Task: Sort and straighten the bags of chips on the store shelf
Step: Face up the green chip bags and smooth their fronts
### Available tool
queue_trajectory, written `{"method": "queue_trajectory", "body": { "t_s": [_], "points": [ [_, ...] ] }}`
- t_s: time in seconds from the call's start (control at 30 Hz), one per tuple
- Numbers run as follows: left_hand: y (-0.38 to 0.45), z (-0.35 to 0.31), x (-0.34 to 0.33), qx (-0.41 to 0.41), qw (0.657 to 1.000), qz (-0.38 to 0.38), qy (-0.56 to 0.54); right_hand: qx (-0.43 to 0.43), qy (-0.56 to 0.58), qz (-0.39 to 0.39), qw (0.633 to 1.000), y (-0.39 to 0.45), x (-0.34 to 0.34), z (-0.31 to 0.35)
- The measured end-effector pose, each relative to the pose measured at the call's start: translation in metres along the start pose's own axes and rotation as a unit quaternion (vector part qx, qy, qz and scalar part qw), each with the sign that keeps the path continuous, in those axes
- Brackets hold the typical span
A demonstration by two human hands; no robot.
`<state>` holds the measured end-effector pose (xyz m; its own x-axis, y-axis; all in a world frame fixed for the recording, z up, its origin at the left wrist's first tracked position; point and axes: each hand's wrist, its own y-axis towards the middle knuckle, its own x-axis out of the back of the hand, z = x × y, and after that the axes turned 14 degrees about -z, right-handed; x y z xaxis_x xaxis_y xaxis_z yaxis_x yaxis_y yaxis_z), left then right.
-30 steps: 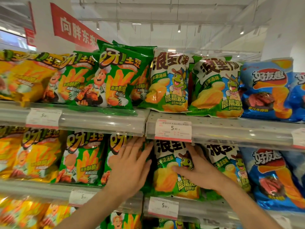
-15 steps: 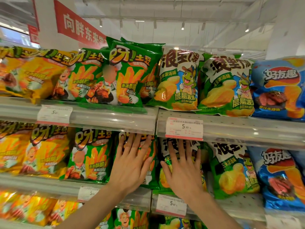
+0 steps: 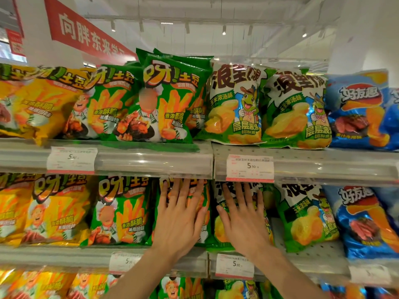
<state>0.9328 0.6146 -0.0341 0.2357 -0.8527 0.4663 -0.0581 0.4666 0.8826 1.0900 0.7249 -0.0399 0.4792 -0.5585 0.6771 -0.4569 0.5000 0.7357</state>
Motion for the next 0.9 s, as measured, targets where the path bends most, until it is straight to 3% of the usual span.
{"method": "queue_trajectory", "body": {
  "t_s": [0.23,0.4,0.5,0.57,0.73,0.9],
  "points": [
    [0.000,-0.004,0.011,-0.002,1.000,-0.021,-0.010,-0.050,0.122,-0.039,0.990,-0.002,0.011,-0.011],
    [0.003,-0.044,0.014,-0.032,0.996,-0.056,-0.068,-0.090,0.168,-0.124,0.974,0.000,0.040,-0.045],
    [0.011,-0.092,0.011,-0.002,0.991,-0.046,-0.126,-0.109,0.178,-0.142,0.968,0.001,0.062,-0.088],
    [0.020,-0.125,0.006,0.060,0.980,-0.013,-0.190,-0.119,0.175,-0.145,0.967,0.002,0.075,-0.125],
    [0.044,-0.191,-0.023,0.208,0.922,0.129,-0.301,-0.140,0.201,0.014,0.969,-0.001,0.084,-0.210],
    [0.063,-0.228,-0.038,0.233,0.911,0.196,-0.278,-0.157,0.270,0.092,0.945,-0.001,0.066,-0.235]
  ]
}}
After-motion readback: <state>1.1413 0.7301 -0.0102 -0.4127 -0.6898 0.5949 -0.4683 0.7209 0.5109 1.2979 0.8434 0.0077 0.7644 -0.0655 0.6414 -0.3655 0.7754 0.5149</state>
